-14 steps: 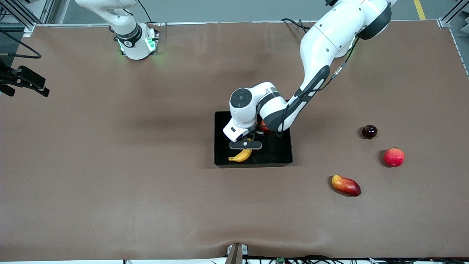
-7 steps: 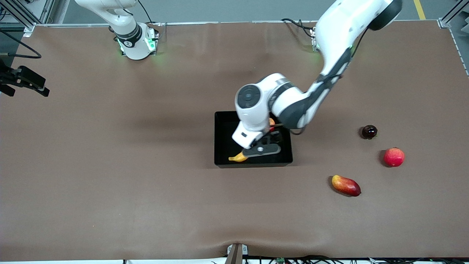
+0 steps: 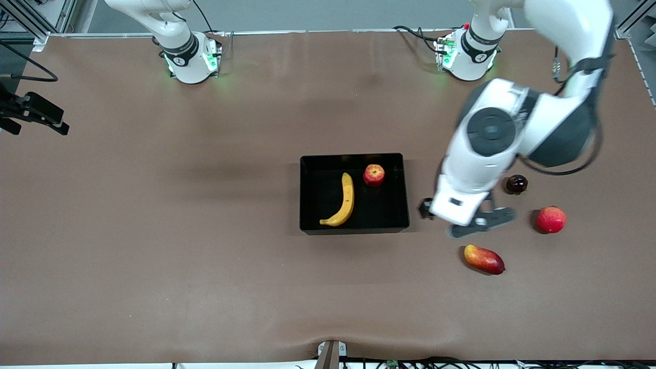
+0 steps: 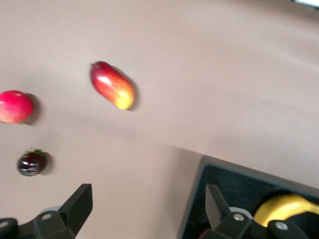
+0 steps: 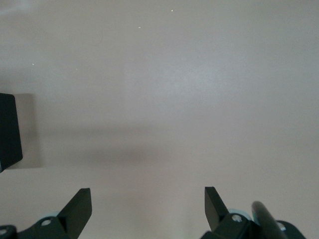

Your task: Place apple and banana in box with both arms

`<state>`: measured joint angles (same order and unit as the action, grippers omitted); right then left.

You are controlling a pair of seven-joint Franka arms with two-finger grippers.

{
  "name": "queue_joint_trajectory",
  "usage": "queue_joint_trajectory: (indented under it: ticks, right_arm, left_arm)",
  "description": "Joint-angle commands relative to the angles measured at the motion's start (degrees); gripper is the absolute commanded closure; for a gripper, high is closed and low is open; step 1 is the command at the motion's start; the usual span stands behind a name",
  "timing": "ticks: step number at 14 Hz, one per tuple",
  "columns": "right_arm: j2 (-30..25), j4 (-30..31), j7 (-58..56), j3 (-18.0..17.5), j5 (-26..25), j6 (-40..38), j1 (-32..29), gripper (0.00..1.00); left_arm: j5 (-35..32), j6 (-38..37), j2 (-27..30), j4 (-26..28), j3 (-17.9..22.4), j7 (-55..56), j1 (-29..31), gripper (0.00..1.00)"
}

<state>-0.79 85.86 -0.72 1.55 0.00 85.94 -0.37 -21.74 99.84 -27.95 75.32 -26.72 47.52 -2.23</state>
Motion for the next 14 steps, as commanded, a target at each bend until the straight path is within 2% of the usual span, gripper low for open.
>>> queue_joint_trajectory:
  ticks: [1, 3, 9, 14]
  right_arm:
    - [0.3, -0.9, -0.5, -0.2, -1.0, -0.2, -0.2, 0.00]
    - [0.3, -1.0, -0.5, -0.2, -1.0, -0.2, -0.2, 0.00]
    - [0.4, -1.1, -0.5, -0.2, -1.0, -0.2, -0.3, 0.00]
    - [0.4, -1.1, -0.5, -0.2, -1.0, -0.2, -0.2, 0.00]
  left_arm:
    - [1.2, -2.4, 3.7, 2.0, -0.5, -4.7, 3.4, 0.00]
    - [4.4, -4.6, 5.4, 2.1, -0.4, -6.5, 5.7, 0.00]
    - [5.4, -12.8, 11.0, 1.9, -0.4, -15.9, 9.2, 0.00]
    - [6.7, -15.2, 14.6, 2.3, -0.4, -21.4, 10.7, 0.00]
